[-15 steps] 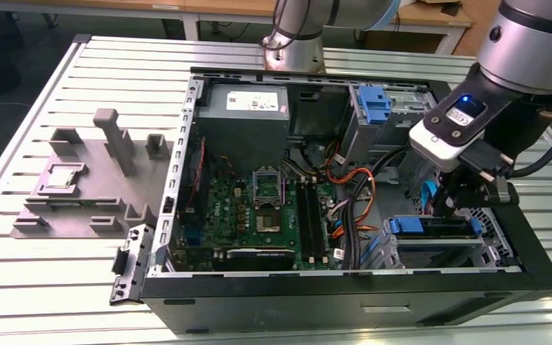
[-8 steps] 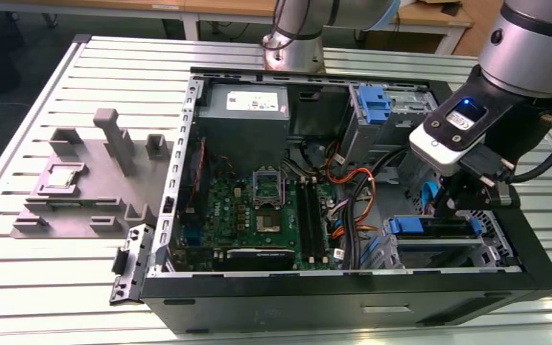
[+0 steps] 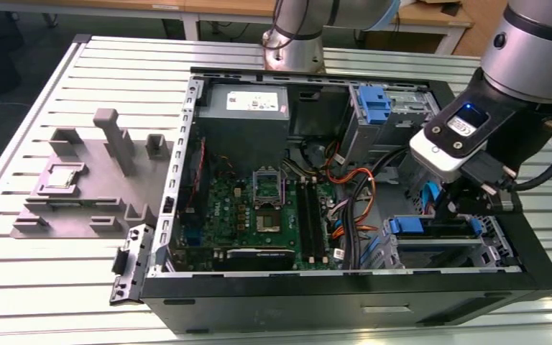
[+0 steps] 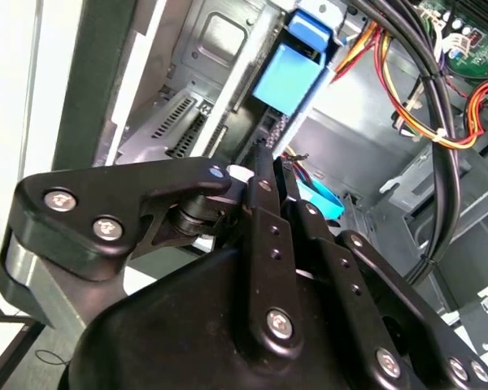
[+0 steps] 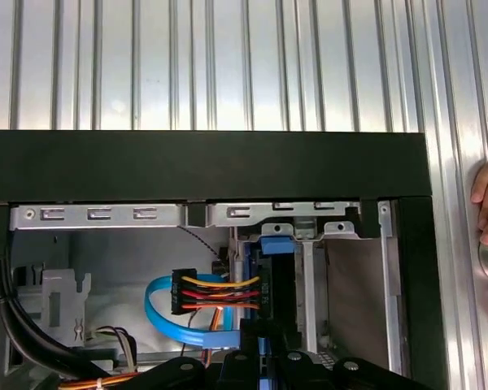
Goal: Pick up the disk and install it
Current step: 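Insert the second disk wire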
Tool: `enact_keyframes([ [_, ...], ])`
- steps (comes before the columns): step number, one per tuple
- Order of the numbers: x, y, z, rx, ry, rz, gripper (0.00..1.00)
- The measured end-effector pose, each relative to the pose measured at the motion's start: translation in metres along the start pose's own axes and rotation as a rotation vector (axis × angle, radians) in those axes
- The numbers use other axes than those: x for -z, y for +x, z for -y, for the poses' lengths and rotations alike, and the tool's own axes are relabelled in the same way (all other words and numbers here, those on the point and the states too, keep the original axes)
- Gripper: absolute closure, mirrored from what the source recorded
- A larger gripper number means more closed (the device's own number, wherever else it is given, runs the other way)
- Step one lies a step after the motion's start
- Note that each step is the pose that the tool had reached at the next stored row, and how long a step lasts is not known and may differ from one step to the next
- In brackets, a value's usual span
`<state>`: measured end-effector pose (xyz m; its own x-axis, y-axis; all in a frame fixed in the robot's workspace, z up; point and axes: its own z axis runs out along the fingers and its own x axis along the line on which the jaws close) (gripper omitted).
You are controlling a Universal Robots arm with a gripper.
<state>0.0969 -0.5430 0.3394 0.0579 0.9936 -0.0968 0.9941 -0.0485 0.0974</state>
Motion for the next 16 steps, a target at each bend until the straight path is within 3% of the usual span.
enact_keyframes([
  [4, -0.0005, -0.003, -0.0001, -0.001, 0.0006, -0.0094, 0.84],
  [10, -0.0018, -0.0085, -0.0003, -0.004, 0.0019, -0.0427, 0.84],
  [12, -0.0022, -0.0104, -0.0004, -0.004, 0.0022, -0.0463, 0.84],
  [16, -0.0032, -0.0128, -0.0005, -0.004, 0.0022, -0.047, 0.84],
])
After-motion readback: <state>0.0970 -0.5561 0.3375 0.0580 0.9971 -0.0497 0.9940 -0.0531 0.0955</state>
